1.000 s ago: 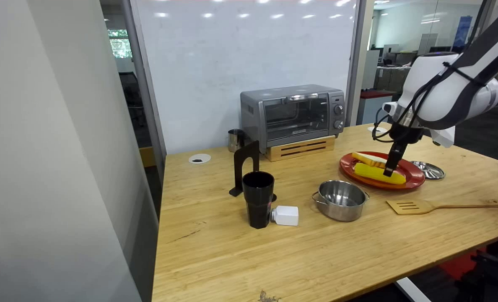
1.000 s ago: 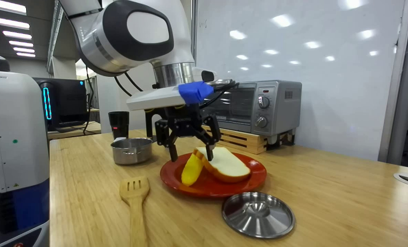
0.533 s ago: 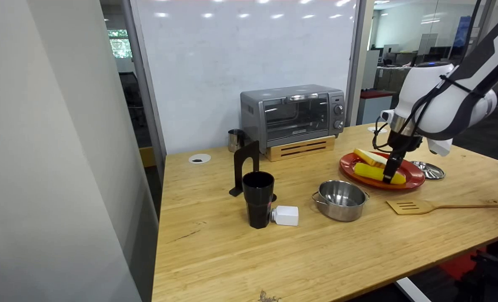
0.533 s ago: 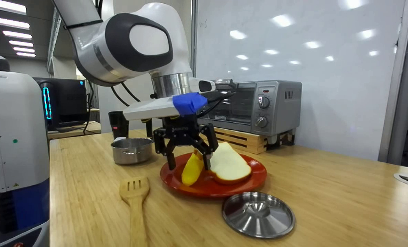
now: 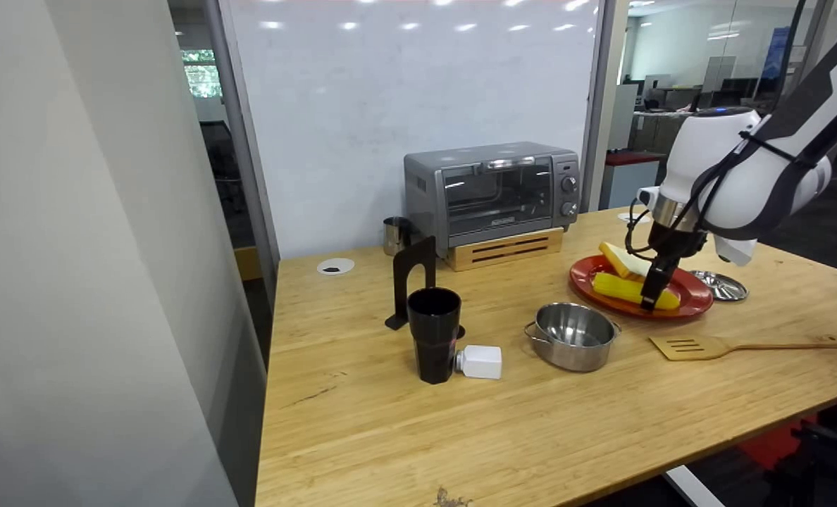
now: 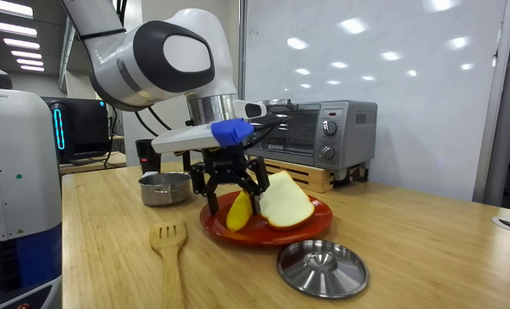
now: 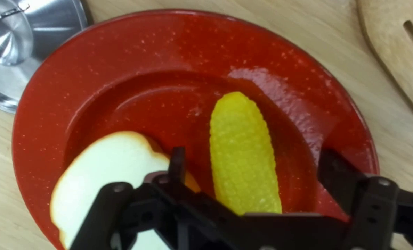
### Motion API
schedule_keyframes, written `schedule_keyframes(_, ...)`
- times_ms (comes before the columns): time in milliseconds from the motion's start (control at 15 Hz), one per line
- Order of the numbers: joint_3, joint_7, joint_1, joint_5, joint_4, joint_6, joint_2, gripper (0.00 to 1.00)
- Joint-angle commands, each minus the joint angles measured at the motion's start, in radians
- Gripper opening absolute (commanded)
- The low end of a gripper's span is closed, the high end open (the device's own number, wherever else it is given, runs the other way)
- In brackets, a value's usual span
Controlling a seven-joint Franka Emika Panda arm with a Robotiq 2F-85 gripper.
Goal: Take the banana toy from the red plate, place it in the pot, and then cover the pot with the lid
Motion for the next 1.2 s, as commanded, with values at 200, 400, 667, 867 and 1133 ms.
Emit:
schedule_keyframes(200,-0.008,0.045,0.014,-0.038,0.0,0.026,0.023,0.49)
schedule_keyframes(400,-0.01,0.05,0.016,-0.041,-0.002,0.026,0.021,0.27)
schedule_keyframes(667,-0.013,0.05,0.014,-0.044,-0.005,0.027,0.018,0.18)
schedule_keyframes(867,-0.006,0.049,0.021,-0.039,-0.018,-0.01,-0.038,0.18)
schedule_keyframes(1133,0.023,0.029,0.039,-0.027,-0.06,-0.094,-0.174,0.18)
